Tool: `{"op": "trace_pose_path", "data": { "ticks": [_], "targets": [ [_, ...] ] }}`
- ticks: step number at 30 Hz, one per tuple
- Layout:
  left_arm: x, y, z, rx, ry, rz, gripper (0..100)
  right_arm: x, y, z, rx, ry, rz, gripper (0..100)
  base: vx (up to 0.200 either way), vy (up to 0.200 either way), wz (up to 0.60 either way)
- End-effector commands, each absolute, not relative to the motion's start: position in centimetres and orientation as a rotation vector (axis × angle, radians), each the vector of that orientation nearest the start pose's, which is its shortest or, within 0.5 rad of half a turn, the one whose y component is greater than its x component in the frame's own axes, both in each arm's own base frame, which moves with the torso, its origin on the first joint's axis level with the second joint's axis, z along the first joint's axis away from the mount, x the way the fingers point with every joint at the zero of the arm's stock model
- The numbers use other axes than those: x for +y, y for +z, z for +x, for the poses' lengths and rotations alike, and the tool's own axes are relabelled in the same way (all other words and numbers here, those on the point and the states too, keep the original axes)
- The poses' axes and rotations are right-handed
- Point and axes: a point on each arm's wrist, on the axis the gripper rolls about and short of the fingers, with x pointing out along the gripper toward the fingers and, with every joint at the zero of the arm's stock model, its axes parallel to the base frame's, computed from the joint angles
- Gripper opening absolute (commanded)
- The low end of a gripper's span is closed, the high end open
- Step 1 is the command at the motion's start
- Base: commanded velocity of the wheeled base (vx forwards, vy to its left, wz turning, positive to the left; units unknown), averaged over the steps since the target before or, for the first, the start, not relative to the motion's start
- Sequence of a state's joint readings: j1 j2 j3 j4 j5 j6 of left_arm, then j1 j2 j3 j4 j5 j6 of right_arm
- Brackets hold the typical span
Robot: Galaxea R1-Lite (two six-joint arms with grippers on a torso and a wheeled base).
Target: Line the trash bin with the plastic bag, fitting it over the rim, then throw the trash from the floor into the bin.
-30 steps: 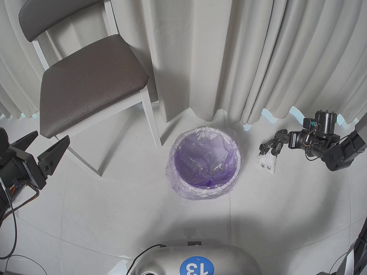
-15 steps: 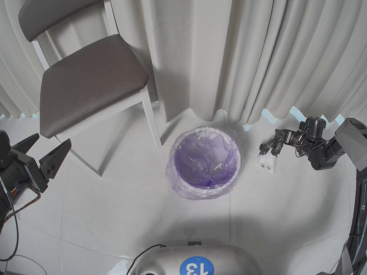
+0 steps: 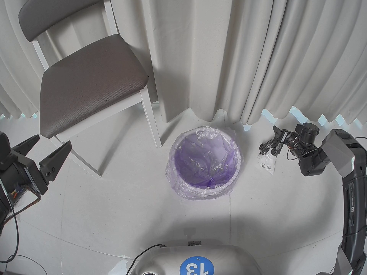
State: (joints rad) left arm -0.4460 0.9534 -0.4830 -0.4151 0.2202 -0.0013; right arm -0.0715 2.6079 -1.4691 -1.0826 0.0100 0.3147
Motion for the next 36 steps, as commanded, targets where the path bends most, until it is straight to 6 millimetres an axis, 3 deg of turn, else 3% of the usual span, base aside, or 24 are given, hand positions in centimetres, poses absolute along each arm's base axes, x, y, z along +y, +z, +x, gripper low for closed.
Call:
{"op": "trace_pose_path", "data": {
  "ticks": [1,16,29,36],
  "targets": [
    [-4.6,22.7,10.8,0.052,-0.225,0.017,100,-3.7,-0.1,51.3,0.010,-0.089,0.332,100,0.000,0.000,0.00],
    [-4.7,22.5,10.8,0.058,-0.228,0.019,100,-4.0,-1.9,51.1,0.049,-0.088,0.340,100,0.000,0.000,0.00],
    [-4.7,22.3,10.9,0.064,-0.228,0.052,100,-3.9,-5.1,51.0,0.110,-0.076,0.355,100,0.000,0.000,0.00],
    [-4.8,22.1,11.1,0.077,-0.230,0.057,100,-3.8,-5.8,50.9,0.125,-0.061,0.358,100,0.000,0.000,0.00]
  ]
}}
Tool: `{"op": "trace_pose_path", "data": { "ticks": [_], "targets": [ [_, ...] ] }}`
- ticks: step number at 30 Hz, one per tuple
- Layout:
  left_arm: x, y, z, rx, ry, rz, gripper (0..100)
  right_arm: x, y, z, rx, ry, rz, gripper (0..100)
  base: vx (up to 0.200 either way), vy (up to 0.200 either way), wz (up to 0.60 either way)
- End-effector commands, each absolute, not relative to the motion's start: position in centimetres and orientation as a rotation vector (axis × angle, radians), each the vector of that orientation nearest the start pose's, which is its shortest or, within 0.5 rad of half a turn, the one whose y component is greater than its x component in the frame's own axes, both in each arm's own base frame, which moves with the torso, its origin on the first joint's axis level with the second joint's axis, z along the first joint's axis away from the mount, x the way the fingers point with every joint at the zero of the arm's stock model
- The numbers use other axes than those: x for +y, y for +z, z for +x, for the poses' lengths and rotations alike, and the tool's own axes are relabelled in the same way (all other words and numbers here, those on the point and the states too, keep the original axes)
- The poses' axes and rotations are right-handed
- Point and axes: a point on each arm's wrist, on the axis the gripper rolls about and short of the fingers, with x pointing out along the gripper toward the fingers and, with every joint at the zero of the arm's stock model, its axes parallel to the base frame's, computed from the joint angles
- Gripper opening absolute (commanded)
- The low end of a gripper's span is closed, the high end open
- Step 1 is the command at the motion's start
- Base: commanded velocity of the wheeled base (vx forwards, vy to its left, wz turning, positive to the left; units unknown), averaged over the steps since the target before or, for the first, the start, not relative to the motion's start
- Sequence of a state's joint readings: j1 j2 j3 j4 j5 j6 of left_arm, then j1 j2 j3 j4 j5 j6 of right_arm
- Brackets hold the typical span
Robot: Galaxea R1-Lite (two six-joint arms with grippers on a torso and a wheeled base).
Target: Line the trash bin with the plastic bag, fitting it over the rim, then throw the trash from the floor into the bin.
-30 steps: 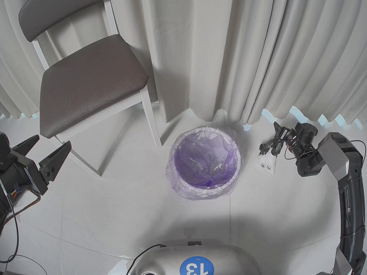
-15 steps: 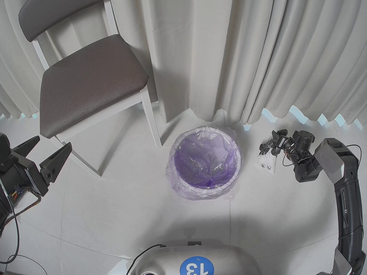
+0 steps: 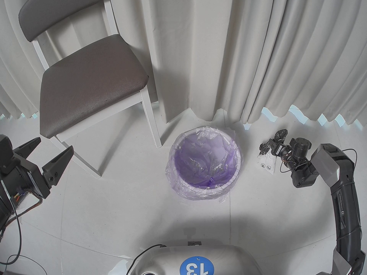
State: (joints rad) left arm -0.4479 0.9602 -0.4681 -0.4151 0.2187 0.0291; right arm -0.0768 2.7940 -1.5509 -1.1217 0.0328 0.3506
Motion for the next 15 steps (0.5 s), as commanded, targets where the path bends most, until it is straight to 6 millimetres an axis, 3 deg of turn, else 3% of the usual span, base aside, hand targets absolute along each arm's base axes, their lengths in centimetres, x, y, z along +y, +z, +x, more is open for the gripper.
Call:
{"op": "trace_pose_path", "data": {
  "ticks": [1,7,8,13,15],
  "targets": [
    [-4.8,22.1,11.1,0.077,-0.230,0.057,100,-3.7,-6.0,50.9,0.129,-0.057,0.360,100,0.000,0.000,0.00],
    [-4.8,22.1,11.1,0.076,-0.230,0.060,100,-3.7,-6.5,50.9,0.136,-0.055,0.361,100,0.000,0.000,0.00],
    [-4.8,22.1,11.1,0.078,-0.230,0.060,100,-3.8,-6.5,50.8,0.137,-0.057,0.361,0,0.000,0.000,0.00],
    [-4.9,21.6,11.3,0.098,-0.231,0.066,100,-3.8,-6.5,50.5,0.151,-0.041,0.363,0,0.000,0.000,0.00],
    [-5.0,21.4,11.6,0.114,-0.234,0.063,100,-3.9,-5.7,50.2,0.150,-0.042,0.363,0,0.000,0.000,0.00]
  ]
}}
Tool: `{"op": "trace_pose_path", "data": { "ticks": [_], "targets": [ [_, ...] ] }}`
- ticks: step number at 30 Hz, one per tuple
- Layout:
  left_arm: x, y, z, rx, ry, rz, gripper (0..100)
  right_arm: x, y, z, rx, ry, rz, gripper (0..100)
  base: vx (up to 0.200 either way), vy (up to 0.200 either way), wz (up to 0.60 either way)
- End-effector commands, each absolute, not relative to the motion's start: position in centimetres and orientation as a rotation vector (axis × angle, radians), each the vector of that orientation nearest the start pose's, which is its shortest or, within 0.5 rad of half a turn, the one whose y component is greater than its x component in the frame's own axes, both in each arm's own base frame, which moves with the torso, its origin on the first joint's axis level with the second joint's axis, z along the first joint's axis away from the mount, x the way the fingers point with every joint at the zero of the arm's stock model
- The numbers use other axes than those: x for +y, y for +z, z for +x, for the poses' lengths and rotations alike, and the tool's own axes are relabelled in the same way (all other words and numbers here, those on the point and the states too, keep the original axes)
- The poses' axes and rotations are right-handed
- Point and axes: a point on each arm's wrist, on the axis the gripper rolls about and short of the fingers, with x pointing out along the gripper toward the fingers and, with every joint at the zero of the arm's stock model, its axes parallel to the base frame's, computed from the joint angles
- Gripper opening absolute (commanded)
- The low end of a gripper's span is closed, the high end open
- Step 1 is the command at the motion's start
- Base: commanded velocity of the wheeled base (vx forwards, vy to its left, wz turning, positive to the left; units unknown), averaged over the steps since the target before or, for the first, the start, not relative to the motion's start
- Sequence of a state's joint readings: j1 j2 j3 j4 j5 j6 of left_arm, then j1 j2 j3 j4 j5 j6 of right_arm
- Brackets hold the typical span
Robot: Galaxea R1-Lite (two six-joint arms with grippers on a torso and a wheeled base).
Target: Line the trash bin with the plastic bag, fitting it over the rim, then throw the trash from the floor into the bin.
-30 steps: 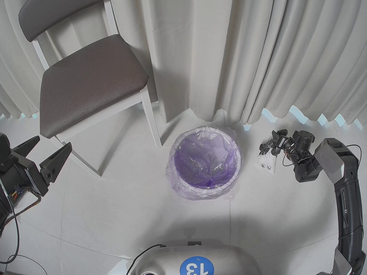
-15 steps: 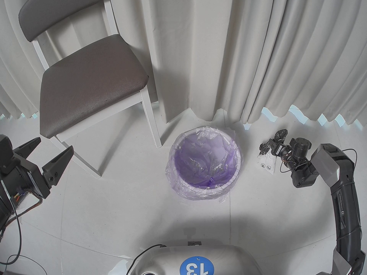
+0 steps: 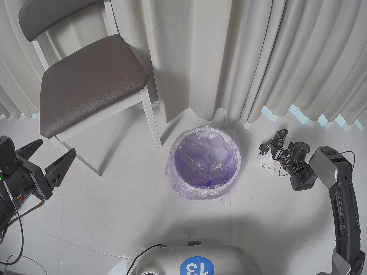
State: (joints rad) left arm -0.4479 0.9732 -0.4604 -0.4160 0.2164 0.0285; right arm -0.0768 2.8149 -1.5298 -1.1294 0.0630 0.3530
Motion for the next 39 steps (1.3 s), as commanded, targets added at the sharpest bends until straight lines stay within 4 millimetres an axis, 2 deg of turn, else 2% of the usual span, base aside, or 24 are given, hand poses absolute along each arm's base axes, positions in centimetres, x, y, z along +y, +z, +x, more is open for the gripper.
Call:
{"op": "trace_pose_path", "data": {
  "ticks": [1,3,4,5,10,12,13,16,22,23,24,25,27,28,32,37,39],
  "targets": [
    [-5.1,21.3,12.1,0.121,-0.229,0.056,100,-3.9,-3.1,49.7,0.129,-0.037,0.361,0,0.000,0.000,0.00],
    [-5.2,21.2,12.4,0.123,-0.223,0.049,100,-3.8,-1.5,49.1,0.125,-0.028,0.361,0,0.000,0.000,0.00],
    [-5.2,21.2,12.9,0.115,-0.206,0.018,100,-3.7,0.9,47.9,0.113,-0.004,0.359,0,0.000,0.000,0.00],
    [-5.2,21.2,13.2,0.112,-0.196,0.009,100,-3.7,2.3,47.2,0.097,0.003,0.354,0,0.000,0.000,0.00],
    [-5.3,20.3,13.9,0.125,-0.188,0.006,100,-3.0,8.5,42.4,0.064,0.040,0.323,0,0.000,0.000,0.00],
    [-5.5,20.1,14.4,0.128,-0.187,-0.001,100,-2.6,10.5,41.0,0.045,0.067,0.287,0,0.000,0.000,0.00],
    [-5.7,20.0,14.7,0.124,-0.187,-0.020,100,-2.5,12.2,40.2,0.017,0.077,0.245,0,0.000,0.000,0.00],
    [-5.8,19.9,15.2,0.104,-0.200,-0.043,100,-2.4,15.2,38.7,-0.010,0.081,0.170,0,0.000,0.000,0.00],
    [-5.7,19.8,15.1,0.062,-0.231,-0.043,100,-1.4,24.2,34.5,-0.001,0.126,0.055,0,0.000,0.000,0.00],
    [-5.7,19.8,15.2,0.061,-0.230,-0.040,100,-0.8,26.2,33.3,0.020,0.149,0.031,0,0.000,0.000,0.00],
    [-5.8,19.8,15.4,0.064,-0.231,-0.041,100,-0.4,27.3,32.6,0.026,0.159,0.018,0,0.000,0.000,0.00],
    [-5.8,19.7,15.4,0.068,-0.230,-0.042,100,-0.3,27.5,32.4,0.028,0.166,0.014,0,0.000,0.000,0.00],
    [-5.8,19.4,15.9,0.086,-0.223,-0.040,100,0.8,29.4,31.2,0.041,0.200,-0.013,0,0.000,0.000,0.00],
    [-5.8,19.4,15.9,0.086,-0.223,-0.040,100,0.8,29.4,31.2,0.041,0.200,-0.013,0,0.000,0.000,0.00],
    [-6.0,19.3,16.5,0.061,-0.224,-0.050,100,3.4,31.6,29.0,0.056,0.289,-0.054,0,0.000,0.000,0.00],
    [-5.4,19.4,17.4,0.020,-0.180,-0.064,100,6.0,31.9,27.6,0.108,0.392,-0.137,0,0.000,0.000,0.00],
    [-5.3,19.4,17.5,0.016,-0.176,-0.065,100,6.2,31.9,27.6,0.113,0.400,-0.147,0,0.000,0.000,0.00]
  ]
}}
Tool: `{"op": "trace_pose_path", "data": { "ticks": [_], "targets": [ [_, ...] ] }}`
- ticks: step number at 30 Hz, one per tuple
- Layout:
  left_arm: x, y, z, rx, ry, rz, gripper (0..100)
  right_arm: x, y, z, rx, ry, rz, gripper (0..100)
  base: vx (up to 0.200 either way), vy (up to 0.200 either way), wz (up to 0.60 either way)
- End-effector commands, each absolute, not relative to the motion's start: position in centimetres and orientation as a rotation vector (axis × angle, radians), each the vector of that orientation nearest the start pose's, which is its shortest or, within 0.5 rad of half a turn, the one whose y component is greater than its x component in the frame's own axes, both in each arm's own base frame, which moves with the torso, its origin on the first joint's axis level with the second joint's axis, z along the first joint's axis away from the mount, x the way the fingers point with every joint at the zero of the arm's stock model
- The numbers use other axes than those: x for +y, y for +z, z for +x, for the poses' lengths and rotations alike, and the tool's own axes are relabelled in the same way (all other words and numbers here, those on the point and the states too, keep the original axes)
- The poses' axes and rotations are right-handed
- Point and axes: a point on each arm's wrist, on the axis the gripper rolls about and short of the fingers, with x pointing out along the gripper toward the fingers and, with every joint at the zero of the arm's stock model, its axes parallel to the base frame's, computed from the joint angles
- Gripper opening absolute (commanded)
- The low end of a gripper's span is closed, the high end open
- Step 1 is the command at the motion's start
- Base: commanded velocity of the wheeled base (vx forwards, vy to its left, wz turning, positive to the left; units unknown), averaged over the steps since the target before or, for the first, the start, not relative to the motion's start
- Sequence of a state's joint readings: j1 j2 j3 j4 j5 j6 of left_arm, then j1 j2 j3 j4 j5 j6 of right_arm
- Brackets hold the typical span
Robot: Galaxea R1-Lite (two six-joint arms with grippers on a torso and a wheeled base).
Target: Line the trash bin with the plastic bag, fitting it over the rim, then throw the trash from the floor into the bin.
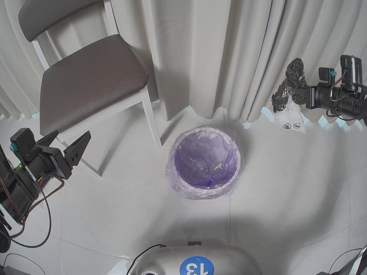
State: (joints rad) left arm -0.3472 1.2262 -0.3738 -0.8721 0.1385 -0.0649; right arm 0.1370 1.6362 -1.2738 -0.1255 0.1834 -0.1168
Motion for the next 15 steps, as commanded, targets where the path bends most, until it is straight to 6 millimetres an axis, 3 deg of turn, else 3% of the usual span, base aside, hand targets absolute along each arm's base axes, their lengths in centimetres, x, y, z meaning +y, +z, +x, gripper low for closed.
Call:
{"op": "trace_pose_path", "data": {
  "ticks": [1,11,15],
  "targets": [
    [-5.0,19.5,17.8,-0.007,-0.164,-0.068,100,7.9,31.6,27.0,0.140,0.460,-0.195,0,0.000,0.000,0.00],
    [-4.0,19.8,17.7,-0.031,-0.165,-0.071,100,13.0,30.4,25.4,0.233,0.654,-0.371,0,0.000,0.000,0.00],
    [-4.0,19.7,17.6,-0.026,-0.168,-0.071,100,15.7,29.0,25.0,0.261,0.718,-0.430,0,0.000,0.000,0.00]
  ]
}}
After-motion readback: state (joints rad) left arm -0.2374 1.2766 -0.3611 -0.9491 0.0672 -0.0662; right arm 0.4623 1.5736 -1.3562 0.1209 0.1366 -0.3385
